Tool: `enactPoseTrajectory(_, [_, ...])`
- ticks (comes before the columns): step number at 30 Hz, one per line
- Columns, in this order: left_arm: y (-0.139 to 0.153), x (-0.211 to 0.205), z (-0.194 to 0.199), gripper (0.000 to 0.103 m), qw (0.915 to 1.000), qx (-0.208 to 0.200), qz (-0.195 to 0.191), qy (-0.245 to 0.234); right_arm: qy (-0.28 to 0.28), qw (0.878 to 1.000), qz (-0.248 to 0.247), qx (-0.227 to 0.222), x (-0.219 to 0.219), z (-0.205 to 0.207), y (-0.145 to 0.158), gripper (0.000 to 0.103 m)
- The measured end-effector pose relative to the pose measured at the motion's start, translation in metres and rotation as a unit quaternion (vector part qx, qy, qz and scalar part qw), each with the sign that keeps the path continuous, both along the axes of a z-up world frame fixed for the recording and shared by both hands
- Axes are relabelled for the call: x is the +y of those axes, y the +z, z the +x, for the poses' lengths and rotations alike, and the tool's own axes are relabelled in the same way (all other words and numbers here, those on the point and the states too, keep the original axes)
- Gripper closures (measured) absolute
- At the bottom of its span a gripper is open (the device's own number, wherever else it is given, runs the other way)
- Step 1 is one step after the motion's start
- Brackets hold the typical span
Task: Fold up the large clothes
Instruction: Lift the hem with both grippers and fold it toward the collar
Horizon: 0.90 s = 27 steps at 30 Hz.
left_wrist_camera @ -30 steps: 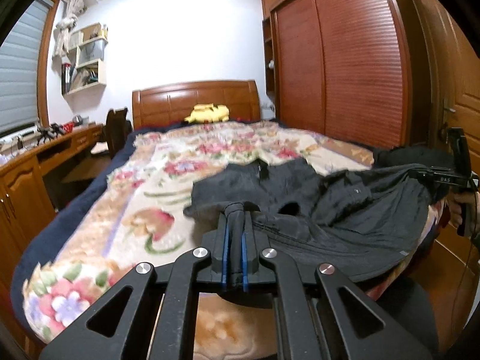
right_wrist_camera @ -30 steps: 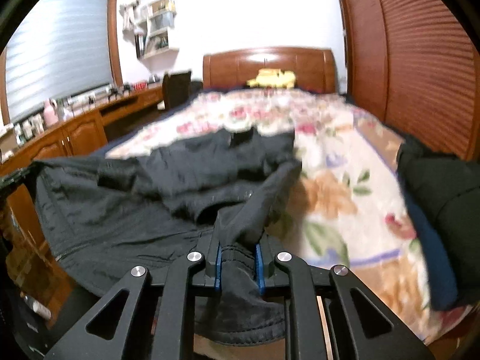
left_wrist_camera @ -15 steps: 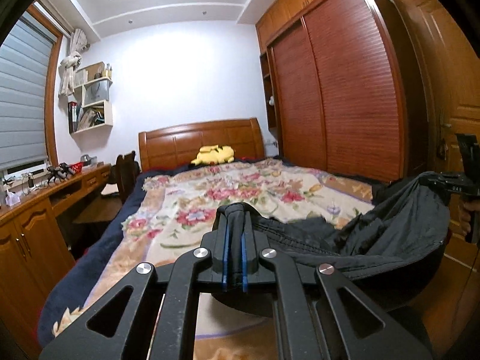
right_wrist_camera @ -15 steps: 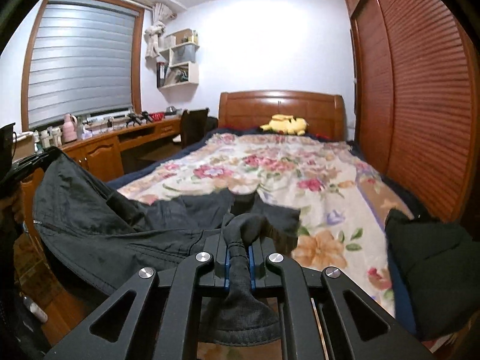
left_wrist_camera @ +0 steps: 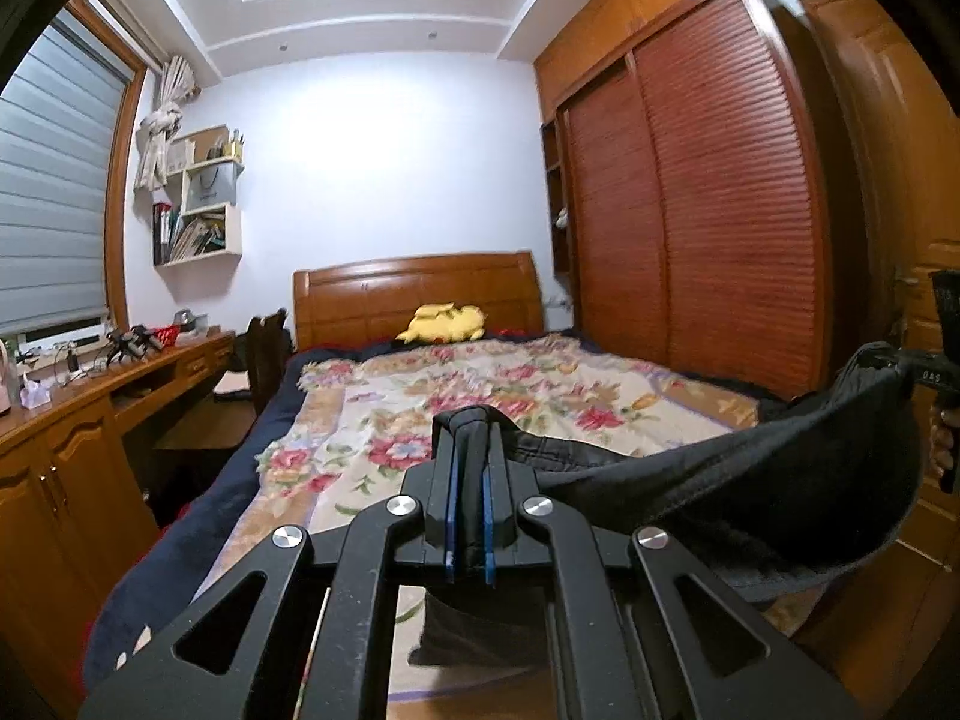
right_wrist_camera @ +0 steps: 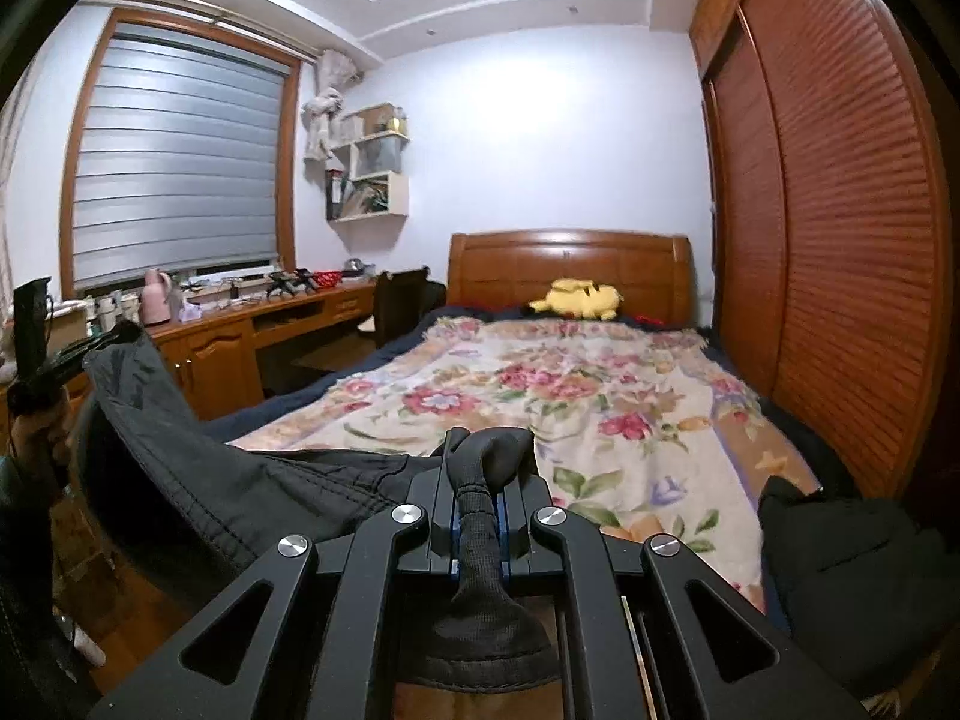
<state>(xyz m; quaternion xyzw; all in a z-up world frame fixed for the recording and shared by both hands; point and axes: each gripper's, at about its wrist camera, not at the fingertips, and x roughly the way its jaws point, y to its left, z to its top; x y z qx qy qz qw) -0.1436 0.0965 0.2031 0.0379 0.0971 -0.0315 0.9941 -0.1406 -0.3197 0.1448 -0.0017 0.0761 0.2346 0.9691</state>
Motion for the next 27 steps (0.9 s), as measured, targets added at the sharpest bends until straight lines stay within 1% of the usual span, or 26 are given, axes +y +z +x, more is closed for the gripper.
enactPoseTrajectory(3, [-0.014, 0.002, 0.022, 0.096, 0.9997, 0.022, 0.000, 0.012, -0.013, 1.000, -0.007, 0.020, 0.016, 0.024, -0.005, 0.095])
enactPoseTrajectory(9, [-0.039, 0.010, 0.080, 0.096, 0.9968, 0.067, 0.016, 0.042, -0.044, 0.997, -0.038, 0.053, 0.041, 0.067, 0.005, 0.095])
enactPoseTrajectory(13, [-0.067, 0.014, 0.118, 0.096, 0.9933, 0.101, 0.017, 0.053, -0.055, 0.994, -0.052, 0.074, 0.057, 0.099, 0.007, 0.095])
enactPoseTrajectory(16, [-0.092, 0.015, 0.144, 0.096, 0.9894, 0.129, 0.025, 0.060, -0.060, 0.992, -0.062, 0.091, 0.071, 0.121, -0.004, 0.095])
enactPoseTrajectory(20, [-0.129, 0.020, 0.180, 0.096, 0.9839, 0.166, 0.024, 0.061, -0.064, 0.987, -0.082, 0.120, 0.090, 0.159, -0.025, 0.095])
enactPoseTrajectory(23, [-0.146, 0.022, 0.203, 0.096, 0.9804, 0.186, 0.020, 0.062, -0.071, 0.983, -0.097, 0.138, 0.101, 0.190, -0.036, 0.094])
enactPoseTrajectory(27, [-0.158, 0.023, 0.231, 0.095, 0.9773, 0.201, 0.013, 0.066, -0.078, 0.979, -0.106, 0.159, 0.108, 0.228, -0.042, 0.094])
